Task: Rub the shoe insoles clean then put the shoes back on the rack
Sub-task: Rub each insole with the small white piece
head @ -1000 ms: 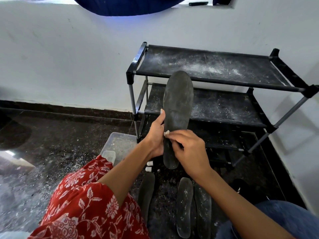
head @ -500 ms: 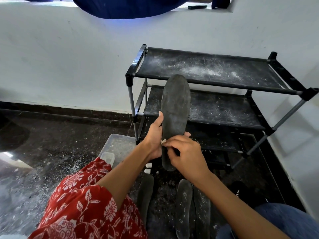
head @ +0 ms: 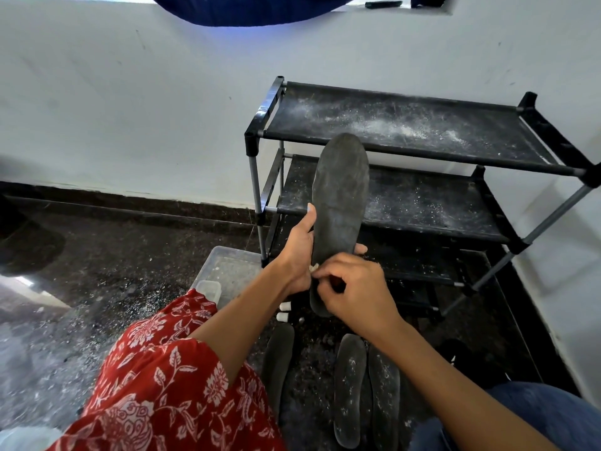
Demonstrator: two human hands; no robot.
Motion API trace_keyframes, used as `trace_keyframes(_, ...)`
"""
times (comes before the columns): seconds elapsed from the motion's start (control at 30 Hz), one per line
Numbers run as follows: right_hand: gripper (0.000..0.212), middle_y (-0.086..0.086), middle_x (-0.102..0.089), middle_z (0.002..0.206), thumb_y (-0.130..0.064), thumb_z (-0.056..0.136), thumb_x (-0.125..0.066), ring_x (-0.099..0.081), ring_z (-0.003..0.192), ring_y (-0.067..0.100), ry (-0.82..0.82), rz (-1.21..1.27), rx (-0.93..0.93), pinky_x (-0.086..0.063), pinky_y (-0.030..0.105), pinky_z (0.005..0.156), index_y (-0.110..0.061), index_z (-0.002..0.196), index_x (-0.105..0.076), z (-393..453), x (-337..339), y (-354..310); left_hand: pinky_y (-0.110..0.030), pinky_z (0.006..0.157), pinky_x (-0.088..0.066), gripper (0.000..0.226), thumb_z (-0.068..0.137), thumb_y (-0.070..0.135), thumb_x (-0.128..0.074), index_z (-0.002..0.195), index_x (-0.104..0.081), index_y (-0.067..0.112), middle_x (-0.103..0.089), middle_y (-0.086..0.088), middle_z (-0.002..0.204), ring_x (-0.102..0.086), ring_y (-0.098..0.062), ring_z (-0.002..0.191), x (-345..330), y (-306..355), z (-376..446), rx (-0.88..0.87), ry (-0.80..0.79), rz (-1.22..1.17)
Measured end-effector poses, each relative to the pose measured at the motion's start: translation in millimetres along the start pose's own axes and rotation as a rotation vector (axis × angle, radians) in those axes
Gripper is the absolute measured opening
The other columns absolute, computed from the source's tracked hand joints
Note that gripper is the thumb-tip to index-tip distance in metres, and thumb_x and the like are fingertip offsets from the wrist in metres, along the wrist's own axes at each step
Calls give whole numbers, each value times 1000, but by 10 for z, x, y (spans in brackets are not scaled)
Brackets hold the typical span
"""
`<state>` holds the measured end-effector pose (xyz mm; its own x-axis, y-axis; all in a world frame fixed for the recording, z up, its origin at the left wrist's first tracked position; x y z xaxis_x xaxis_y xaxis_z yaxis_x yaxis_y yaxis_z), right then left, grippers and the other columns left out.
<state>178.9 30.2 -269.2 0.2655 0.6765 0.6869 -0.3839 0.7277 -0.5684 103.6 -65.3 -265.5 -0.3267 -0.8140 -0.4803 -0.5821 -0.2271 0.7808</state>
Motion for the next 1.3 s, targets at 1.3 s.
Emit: trace_keyframes(1.3,17,-4,-71,84,0,71,-67,-63,80,10,13,-20,57,-48,19,80,-12,81,-74,-29,-24,-17,-43,84,-53,73,95,62,-14,116,-57,5,-70,-21,93,-67,-38,83,30,65,-38,-15,-77,-55)
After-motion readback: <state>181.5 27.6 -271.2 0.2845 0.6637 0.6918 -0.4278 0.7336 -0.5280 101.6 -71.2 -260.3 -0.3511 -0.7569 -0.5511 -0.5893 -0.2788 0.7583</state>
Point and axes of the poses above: each hand's wrist, its own z-axis towards the middle knuckle, its own x-axis out of the back of the hand, y = z × x, the point moved 1 cm from there along z, towards the middle knuckle
